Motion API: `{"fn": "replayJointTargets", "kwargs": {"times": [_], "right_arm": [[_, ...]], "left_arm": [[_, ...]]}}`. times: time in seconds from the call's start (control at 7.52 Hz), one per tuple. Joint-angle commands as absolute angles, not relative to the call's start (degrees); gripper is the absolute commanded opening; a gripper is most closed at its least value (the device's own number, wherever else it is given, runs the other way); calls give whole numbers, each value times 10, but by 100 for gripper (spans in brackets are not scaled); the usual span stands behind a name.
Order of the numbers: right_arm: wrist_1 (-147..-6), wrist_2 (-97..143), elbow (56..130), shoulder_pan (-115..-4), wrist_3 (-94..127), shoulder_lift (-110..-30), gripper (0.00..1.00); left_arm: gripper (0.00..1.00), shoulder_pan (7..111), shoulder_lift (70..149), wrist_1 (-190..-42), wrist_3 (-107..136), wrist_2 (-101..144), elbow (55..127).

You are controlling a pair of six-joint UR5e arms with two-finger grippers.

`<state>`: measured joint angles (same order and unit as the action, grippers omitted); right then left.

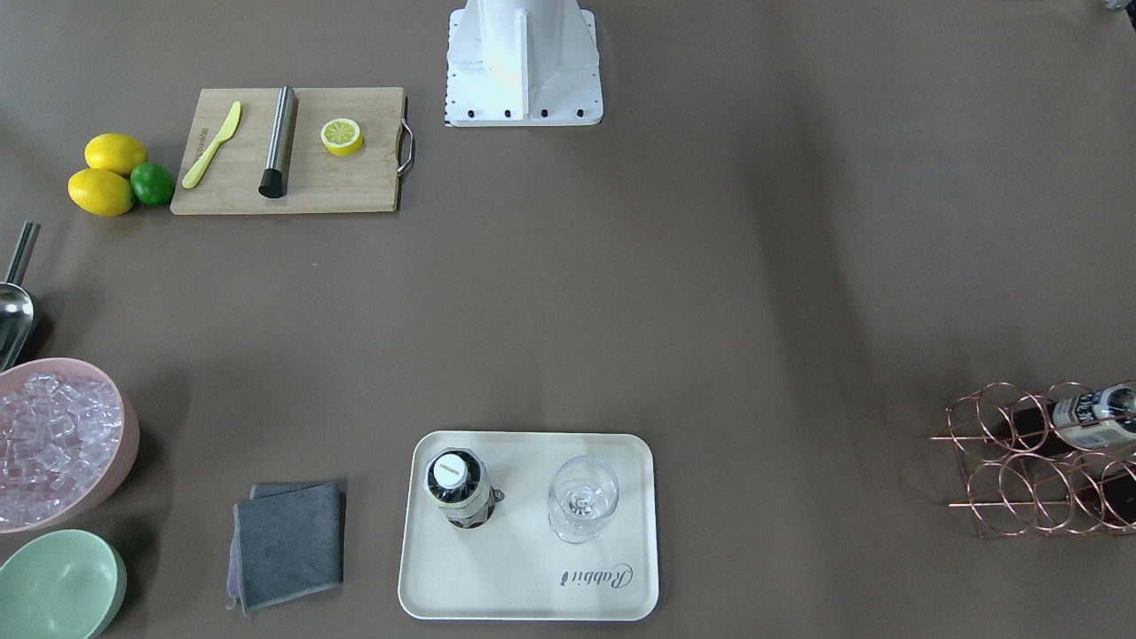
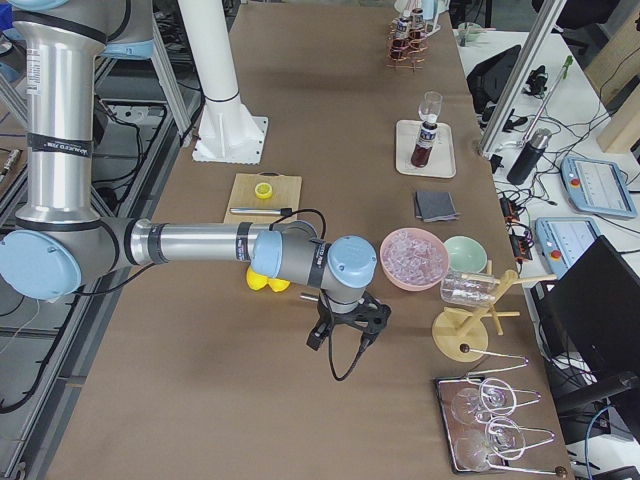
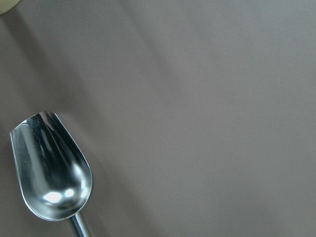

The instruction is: Take tea from basket to plate

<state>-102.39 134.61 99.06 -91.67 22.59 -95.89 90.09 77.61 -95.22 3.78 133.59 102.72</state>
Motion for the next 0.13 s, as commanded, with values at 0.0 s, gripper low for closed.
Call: {"fn": "replayJointTargets", "kwargs": {"times": [0.0], "right_arm": [[-1024,1346,991,-917,226,-959,100]], "left_arm": [[98,901,776,-952,38,1336,1027]]}}
